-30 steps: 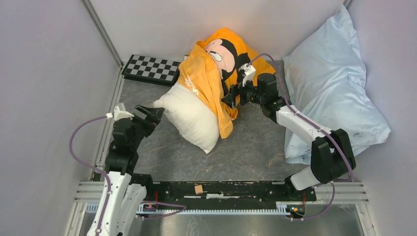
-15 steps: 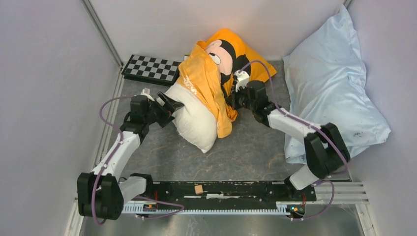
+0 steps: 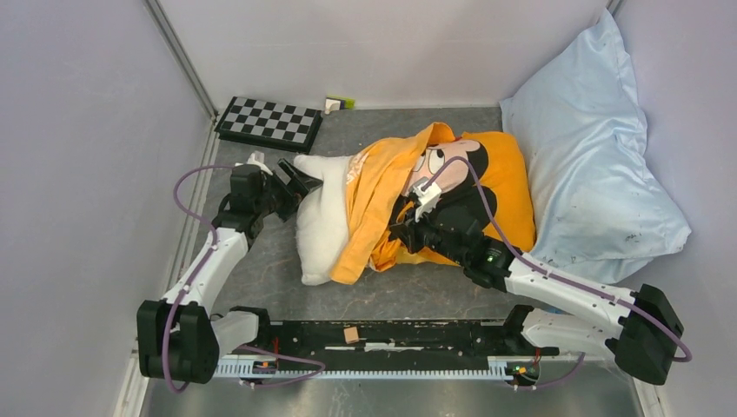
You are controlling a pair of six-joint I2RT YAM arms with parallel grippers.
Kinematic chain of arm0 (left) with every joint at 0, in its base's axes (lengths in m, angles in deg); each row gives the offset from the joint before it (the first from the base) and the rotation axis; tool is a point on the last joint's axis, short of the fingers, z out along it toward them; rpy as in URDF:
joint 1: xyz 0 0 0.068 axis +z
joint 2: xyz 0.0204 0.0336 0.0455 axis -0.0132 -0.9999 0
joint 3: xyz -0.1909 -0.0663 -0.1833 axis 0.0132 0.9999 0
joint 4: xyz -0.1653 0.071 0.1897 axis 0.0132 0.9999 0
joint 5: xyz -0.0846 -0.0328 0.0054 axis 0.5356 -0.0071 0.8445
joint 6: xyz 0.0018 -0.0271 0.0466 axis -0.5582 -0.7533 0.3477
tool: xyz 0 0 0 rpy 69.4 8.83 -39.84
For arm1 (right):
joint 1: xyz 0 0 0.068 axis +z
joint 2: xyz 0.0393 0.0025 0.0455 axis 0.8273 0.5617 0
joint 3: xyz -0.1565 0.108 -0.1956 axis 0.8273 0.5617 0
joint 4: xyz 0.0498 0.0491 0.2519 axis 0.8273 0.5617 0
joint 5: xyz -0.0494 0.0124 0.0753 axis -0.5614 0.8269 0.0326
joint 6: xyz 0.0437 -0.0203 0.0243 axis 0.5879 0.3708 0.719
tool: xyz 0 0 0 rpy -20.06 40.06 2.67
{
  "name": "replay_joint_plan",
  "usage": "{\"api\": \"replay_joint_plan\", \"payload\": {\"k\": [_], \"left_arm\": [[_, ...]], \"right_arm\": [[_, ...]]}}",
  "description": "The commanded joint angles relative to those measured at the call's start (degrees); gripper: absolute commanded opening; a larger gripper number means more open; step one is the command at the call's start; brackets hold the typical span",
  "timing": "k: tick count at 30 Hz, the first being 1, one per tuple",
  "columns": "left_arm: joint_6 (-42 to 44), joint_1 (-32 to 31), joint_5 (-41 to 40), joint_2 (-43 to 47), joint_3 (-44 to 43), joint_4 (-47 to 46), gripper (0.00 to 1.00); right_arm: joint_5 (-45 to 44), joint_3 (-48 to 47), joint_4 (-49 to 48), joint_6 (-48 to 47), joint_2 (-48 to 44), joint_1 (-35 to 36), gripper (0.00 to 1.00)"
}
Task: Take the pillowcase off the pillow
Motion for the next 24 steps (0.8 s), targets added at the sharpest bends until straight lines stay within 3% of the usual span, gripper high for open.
{"api": "replay_joint_plan", "payload": {"k": [1, 4, 7, 12, 16, 21, 24], "left_arm": [[2.54, -0.38, 1.41, 2.67, -2.28, 1.69, 1.00], [5.80, -1.62, 1.78, 4.27, -3.56, 9.75, 1.00], [8.24, -2.04, 0.47, 8.09, -3.90, 16.31, 1.00], [6.25, -2.31, 8.68, 14.10, 1.35, 10.46, 1.00], [8.05, -2.26, 13.14, 13.93, 0.77, 13.52, 1.00], [7.62, -2.63, 5.25, 12.27, 2.15, 14.56, 1.00], [7.33, -6.08, -1.69, 9.01, 0.94, 14.98, 1.00]], "right_arm": [[-10.88, -0.57, 6.34, 1.56, -1.88, 1.06, 0.00], [-17.60, -2.00, 11.36, 1.93, -1.68, 0.65, 0.00], [-17.11, -1.66, 11.22, 1.28, -1.81, 0.44, 0.00], [-13.74, -0.28, 8.46, 1.64, -1.50, 0.48, 0.00], [-12.24, -0.80, 8.32, 1.66, -1.20, 0.43, 0.00], [-11.48, -1.24, 7.98, 1.29, -1.07, 0.44, 0.00], [-10.18, -1.48, 7.63, 1.12, -0.66, 0.43, 0.00]]}}
